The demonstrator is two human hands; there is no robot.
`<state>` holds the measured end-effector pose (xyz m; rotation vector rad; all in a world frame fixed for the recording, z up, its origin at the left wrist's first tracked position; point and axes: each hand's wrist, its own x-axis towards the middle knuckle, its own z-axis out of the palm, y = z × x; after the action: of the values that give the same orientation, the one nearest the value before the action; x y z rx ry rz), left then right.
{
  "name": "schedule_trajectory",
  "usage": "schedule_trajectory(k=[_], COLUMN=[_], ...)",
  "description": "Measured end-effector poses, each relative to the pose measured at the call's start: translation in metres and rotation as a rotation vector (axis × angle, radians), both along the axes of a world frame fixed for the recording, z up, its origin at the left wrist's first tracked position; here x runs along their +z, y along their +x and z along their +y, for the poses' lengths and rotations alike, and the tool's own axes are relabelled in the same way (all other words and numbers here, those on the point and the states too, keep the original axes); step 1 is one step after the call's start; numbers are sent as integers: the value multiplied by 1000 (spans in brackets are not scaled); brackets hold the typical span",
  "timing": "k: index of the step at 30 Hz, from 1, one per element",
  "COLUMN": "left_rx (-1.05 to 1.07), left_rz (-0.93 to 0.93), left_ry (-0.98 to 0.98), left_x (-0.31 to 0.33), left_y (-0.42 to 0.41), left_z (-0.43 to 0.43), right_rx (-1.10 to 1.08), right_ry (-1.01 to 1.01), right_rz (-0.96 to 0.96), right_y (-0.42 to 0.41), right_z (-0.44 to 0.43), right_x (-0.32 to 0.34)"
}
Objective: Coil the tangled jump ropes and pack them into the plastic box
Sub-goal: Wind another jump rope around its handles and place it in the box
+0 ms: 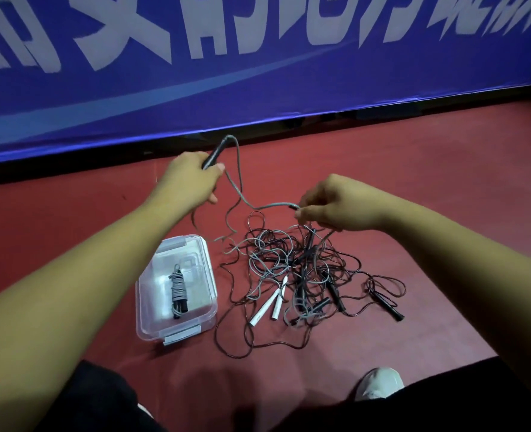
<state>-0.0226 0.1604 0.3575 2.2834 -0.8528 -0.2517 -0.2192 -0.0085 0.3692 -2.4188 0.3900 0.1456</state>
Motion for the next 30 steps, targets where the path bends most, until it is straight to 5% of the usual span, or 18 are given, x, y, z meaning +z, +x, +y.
schedule_trajectory(k=[3,7,9,12,18,23,26,30], left_rx=[25,-219,-387,-456,-28,68,113,-54], left_rz=[-35,510,625,586,639,510,219,323], left_ry=[-38,-264,-189,-116,-480,-241,-27,-219], left_x=[3,5,5,0,4,-15,-18,5], left_y=[-10,-33,-45,-48,-1,20,23,2], left_z=[-3,-4,-3,-3,1,9,7,0], right_rx=[45,35,-6,-82,-111,-238,-202,-56], right_ry=[-46,-59,-68,-19,126,182,203,39], right_rz=[0,-73,-155,-214,109,107,36,-35], right_y=[6,10,11,8,-22,-39,-24,-4], right_z=[13,22,21,10,-45,-67,-51,-11], right_x=[4,7,10,11,-26,-42,-29,-2])
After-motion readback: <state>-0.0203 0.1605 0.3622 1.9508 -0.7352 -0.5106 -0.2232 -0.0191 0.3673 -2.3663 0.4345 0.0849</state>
